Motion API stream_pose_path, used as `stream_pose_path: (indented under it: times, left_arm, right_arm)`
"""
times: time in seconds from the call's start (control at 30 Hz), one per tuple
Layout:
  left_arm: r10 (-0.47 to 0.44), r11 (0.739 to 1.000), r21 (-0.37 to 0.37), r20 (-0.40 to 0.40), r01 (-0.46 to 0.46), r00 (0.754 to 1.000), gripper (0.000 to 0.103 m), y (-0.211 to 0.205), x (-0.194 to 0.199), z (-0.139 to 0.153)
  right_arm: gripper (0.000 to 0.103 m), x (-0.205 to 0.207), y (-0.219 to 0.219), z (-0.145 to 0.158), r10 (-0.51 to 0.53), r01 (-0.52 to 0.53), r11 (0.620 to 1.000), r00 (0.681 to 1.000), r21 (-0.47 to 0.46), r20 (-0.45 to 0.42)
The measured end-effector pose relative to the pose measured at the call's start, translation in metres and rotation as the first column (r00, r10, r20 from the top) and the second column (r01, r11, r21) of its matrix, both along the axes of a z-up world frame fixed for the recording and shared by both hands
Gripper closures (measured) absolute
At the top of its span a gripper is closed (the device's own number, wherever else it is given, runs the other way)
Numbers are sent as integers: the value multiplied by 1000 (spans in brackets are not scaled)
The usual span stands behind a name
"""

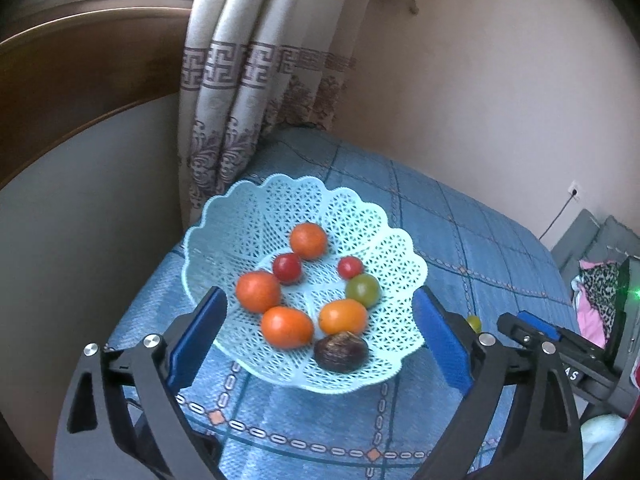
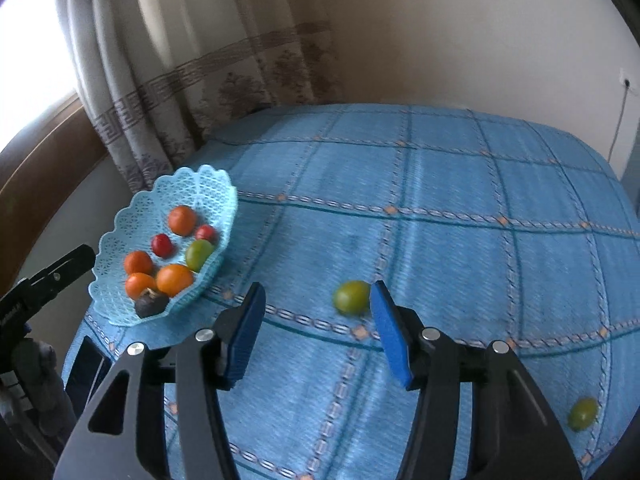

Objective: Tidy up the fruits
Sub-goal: 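Grasp another green tomato from the cover with the right gripper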

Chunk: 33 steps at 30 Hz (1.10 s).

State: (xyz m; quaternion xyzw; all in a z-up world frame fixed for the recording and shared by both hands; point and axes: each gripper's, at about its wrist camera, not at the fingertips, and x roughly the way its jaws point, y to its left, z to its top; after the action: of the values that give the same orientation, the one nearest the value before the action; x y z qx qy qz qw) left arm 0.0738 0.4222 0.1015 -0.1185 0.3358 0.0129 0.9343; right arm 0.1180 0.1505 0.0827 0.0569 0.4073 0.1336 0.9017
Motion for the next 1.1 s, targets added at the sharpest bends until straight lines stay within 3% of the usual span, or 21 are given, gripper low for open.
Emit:
stream_pose_path:
  times: [0.17,0.7,1.1]
  left_arm:
    - [-27,999,22,-18,27,999,4,-15,3,-7]
    - [-107,991,76,-49,111,993,4,-59,7,-15]
    - [-162,981,99,-75,169,984,4,-95,10,-21]
  right_arm:
    - [48,-6,-31,-7,-45,46,999,999,30,-29]
    - [48,-46,-139,-22,-192,191,981,980,-14,-49]
    - [48,-70,-190,-39,-271,271,963,959,-10,-79]
